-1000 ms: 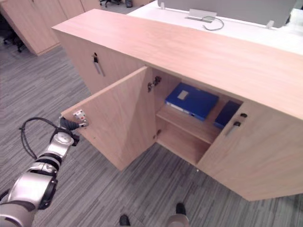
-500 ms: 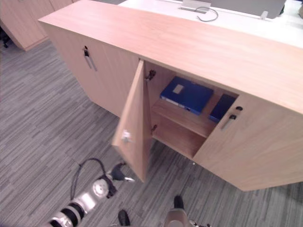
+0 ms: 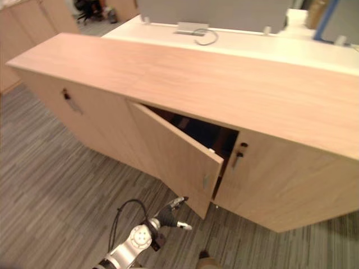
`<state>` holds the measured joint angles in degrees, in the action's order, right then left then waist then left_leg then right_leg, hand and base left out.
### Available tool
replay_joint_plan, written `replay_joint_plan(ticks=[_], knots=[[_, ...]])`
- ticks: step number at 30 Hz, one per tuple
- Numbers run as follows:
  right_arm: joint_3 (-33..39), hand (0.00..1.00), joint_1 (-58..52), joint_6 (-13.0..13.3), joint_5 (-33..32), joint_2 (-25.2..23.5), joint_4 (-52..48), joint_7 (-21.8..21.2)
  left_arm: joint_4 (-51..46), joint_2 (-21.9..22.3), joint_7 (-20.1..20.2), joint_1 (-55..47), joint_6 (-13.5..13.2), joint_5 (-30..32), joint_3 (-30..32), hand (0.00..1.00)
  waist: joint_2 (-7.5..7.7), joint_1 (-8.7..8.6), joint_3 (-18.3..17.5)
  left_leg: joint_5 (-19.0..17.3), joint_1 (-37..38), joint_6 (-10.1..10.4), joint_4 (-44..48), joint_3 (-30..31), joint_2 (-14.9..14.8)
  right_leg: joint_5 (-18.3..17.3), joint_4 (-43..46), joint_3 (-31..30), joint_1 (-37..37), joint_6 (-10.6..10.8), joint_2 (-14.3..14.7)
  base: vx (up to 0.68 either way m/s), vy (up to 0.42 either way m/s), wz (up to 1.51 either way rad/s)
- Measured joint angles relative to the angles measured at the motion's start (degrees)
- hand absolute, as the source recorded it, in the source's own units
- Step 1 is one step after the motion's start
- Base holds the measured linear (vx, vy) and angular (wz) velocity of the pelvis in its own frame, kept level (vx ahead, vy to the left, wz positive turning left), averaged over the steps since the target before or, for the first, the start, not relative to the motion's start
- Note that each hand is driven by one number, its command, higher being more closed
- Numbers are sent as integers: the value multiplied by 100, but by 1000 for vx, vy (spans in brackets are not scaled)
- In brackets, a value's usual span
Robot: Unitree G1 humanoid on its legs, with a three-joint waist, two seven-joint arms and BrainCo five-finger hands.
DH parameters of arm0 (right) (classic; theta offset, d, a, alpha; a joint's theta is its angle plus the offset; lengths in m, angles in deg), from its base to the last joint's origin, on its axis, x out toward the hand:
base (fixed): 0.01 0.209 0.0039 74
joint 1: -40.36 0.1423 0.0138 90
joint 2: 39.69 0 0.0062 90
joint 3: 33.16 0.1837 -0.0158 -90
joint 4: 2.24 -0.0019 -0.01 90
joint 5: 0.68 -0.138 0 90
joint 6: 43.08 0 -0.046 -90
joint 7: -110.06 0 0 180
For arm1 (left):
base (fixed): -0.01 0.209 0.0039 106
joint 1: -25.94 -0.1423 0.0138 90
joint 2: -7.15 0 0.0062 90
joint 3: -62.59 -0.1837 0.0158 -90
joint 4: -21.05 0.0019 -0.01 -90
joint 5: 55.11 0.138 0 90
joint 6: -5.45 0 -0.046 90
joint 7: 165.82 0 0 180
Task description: Walk over to the cabinet, pick up the folder, carry it to the office cabinet, place the folder inside the office cabinet, then close the office cabinet door
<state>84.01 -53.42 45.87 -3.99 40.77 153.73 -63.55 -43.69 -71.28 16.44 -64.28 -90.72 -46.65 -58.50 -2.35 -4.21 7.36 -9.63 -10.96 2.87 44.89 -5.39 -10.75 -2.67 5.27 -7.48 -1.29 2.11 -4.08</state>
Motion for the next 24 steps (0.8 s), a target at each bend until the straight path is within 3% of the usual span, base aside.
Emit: replay_joint_plan(ticks=[2, 3, 4, 5, 7, 11, 14, 17, 21, 24], knots=[[-196, 0, 97, 41, -2, 3, -21, 1, -24, 48, -16, -176, -44, -110, 431, 0, -11, 72, 14, -384, 12, -17, -336, 311, 577, -4, -8, -224, -145, 4, 29, 63, 206, -69], [-242, 0, 104, 56, -2, -2, -41, 0, -20, 55, -34, -254, -43, -155, 592, 0, -19, 81, 11, -385, 62, -9, -638, 446, 718, -5, -8, -238, -176, 5, 45, -10, 222, -58], [-261, 0, 105, 75, -2, -12, -108, 1, 9, 79, -98, -390, -38, -206, 907, 0, -128, 107, 31, -125, 237, 33, -1489, 794, 861, -19, -15, -254, -190, 28, 166, -35, 243, -49], [-271, 0, 90, 93, -3, -28, -128, 5, 87, 96, -198, -462, -30, -204, 1180, 0, -321, 144, 41, -223, 456, -7, -2016, 1076, 788, -73, -51, -316, -221, 120, 351, -47, 243, -36], [-395, 0, -83, 90, -18, -218, -294, 15, 391, 91, -383, -496, 27, -197, 1710, 0, -115, 197, 122, -99, 606, -71, -2299, 1026, 1019, -73, -51, -350, -313, 180, 155, -37, 211, -1], [-430, 0, -280, 99, -18, -279, -453, 89, 1411, 160, -951, -759, 44, -193, 2816, 0, -35, 236, 50, 98, 1017, -169, -3039, 811, 1231, -88, -132, -506, -304, 204, -115, -32, 132, -19], [-434, 0, -497, 111, -26, -325, -554, 163, 2325, 184, -1341, -847, 98, -241, 3366, 0, -19, 231, -121, 446, 1367, -188, -3828, 792, 1239, -138, -267, -509, -308, 238, -153, 74, -19, -8], [-467, 0, -579, 103, -37, -370, -524, 174, 2828, 254, -1480, -782, 134, -519, 3745, 0, 50, 232, -184, 666, 1411, -137, -4112, 893, 1154, -104, -279, -451, -241, 226, -30, 125, -78, 11], [-460, 0, -577, 101, -90, -449, -422, 176, 3194, 301, -1347, -665, 160, -850, 4165, 0, 186, 261, -291, 681, 1591, -110, -4272, 864, 977, -94, -292, -406, -316, 216, 139, 125, -57, -5], [-393, 0, -580, 102, -232, -464, -338, 154, 3290, 318, -1067, -665, 159, -1169, 4346, 0, 202, 284, -327, 646, 1705, -82, -4285, 830, 935, -93, -289, -401, -398, 215, 172, 62, -18, -10]])
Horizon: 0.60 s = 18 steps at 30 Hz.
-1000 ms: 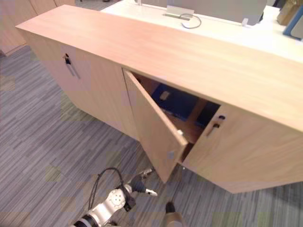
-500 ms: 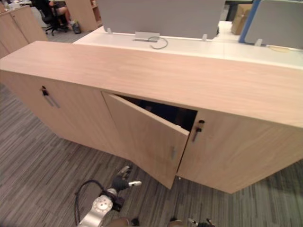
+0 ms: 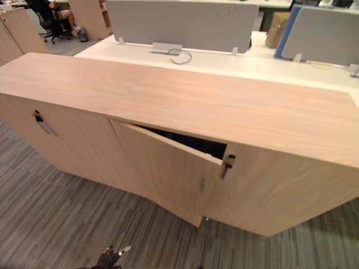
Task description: Walk over to the cabinet, pick up the folder, carry it to the office cabinet, place the folder inside the office cabinet, then close the office cabinet door
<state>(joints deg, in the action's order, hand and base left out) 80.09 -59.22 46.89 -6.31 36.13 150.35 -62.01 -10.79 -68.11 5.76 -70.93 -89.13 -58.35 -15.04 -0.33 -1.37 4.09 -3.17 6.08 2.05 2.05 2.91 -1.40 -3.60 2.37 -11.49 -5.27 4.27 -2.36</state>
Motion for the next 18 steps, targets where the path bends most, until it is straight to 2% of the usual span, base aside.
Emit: replay_joint_plan(ticks=[2, 8, 10, 12, 18], knots=[[39, 0, -25, -1, 3, -1, 21, -50, 108, 9, 336, -12, 1, -491, 229, 0, 15, 37, -48, -16, 7, -9, 0, -49, 3, 1, -1, 0, 9, -1, -7, -8, 6, -10], [41, 0, -40, 1, -82, 4, 44, -111, 216, 78, 523, -40, 0, -986, 586, 0, 37, 86, -59, -4, 19, -30, 0, -230, -3, 54, -58, -40, 46, -76, -12, -72, 12, -15], [41, 0, -36, 2, -149, 3, 54, -111, 218, 77, 537, -40, 1, -941, 585, 0, 39, 87, -61, -1, 18, -21, -1, -243, -15, 75, -98, -53, 52, -95, 1, -78, 5, -6], [37, 0, -34, 1, -220, 4, 60, -111, 214, 60, 537, -17, -1, -632, 523, 0, 39, 87, -62, 19, 10, 4, -48, -245, -33, 107, -143, -57, 57, -96, 17, -69, 0, -2], [14, 0, -21, 1, -225, 13, 74, -110, 271, -134, 554, 166, -1, 42, -257, 0, 48, 70, -68, 22, 2, 22, -72, -289, -85, 172, -207, -137, 115, -104, 77, 6, 2, -8]])
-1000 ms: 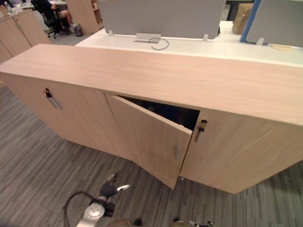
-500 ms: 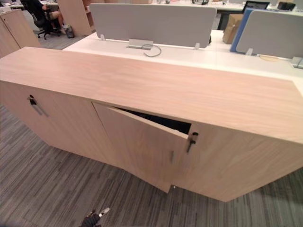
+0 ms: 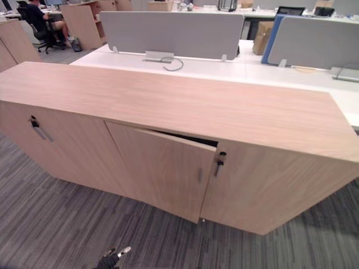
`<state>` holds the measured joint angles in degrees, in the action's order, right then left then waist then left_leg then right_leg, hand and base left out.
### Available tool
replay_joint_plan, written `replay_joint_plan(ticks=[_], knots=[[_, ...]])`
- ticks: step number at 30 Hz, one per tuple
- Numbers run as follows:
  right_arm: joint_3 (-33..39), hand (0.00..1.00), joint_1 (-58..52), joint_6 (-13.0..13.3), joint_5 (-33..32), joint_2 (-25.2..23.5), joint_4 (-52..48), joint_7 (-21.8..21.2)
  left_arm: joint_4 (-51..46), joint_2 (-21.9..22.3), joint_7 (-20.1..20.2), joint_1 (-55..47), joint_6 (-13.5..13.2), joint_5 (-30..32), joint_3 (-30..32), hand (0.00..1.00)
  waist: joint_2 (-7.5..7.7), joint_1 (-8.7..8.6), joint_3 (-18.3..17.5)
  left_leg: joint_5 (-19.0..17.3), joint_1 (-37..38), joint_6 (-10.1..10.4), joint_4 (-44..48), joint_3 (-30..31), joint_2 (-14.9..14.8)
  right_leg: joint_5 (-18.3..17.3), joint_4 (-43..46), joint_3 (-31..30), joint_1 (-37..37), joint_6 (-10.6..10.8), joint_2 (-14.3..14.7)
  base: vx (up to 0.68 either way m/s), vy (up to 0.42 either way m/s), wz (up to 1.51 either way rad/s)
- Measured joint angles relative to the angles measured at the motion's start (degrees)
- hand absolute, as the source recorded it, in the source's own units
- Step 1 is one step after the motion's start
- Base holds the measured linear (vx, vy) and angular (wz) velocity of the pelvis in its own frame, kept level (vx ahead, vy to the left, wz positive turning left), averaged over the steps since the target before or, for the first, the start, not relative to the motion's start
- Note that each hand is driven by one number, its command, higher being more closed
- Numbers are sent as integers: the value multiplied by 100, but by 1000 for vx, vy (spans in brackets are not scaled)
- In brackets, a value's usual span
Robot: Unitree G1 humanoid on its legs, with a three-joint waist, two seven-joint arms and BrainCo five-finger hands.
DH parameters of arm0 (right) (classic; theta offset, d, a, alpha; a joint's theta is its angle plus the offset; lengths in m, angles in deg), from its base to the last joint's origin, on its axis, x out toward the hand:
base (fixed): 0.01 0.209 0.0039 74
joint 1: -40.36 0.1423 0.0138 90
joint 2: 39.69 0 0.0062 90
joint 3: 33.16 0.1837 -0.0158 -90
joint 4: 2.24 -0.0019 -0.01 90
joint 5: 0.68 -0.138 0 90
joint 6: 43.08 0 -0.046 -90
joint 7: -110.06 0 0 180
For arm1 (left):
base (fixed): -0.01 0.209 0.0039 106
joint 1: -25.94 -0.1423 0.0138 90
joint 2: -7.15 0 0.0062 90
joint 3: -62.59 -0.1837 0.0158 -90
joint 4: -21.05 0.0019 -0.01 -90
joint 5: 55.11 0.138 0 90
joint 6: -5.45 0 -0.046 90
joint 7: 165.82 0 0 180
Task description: Walk over to the cabinet, pick up the folder, carry it to the office cabinet, place the folder inside the office cabinet, then close the office cabinet door
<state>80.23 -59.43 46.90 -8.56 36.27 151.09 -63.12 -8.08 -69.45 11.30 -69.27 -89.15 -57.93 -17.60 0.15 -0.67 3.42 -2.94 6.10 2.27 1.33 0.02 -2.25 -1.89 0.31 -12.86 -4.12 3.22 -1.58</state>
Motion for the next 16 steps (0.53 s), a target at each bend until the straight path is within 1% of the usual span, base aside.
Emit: replay_joint_plan(ticks=[4, 8, 11, 16], knots=[[0, 0, 20, 0, -5, 18, 89, -1, 9, -77, 8, 50, -1, 168, -326, 0, 6, -6, 1, -41, -8, -2, 49, -29, -3, 13, 2, -25, -2, -10, 4, 60, 18, -5], [1, 0, 61, -1, -22, 29, 164, 0, 45, -106, 9, 60, -1, 198, -393, 0, 26, -9, 6, -144, -9, -26, 160, -108, 4, 15, 1, -96, -9, -6, 4, 36, 37, -12], [6, 0, 61, -1, -49, 23, 169, 0, 56, -113, 8, 59, 1, 167, -363, 0, 41, -8, 6, -183, -7, -32, 212, -168, 12, 22, 1, -159, -8, 5, -3, -2, 39, -12], [24, 0, 67, 0, -210, 16, 217, 0, 120, -94, 6, 58, 10, 0, -115, 0, 50, -6, 8, -227, -13, -9, 249, -179, 18, 28, -2, -170, -7, 11, -10, -4, 8, -1]])
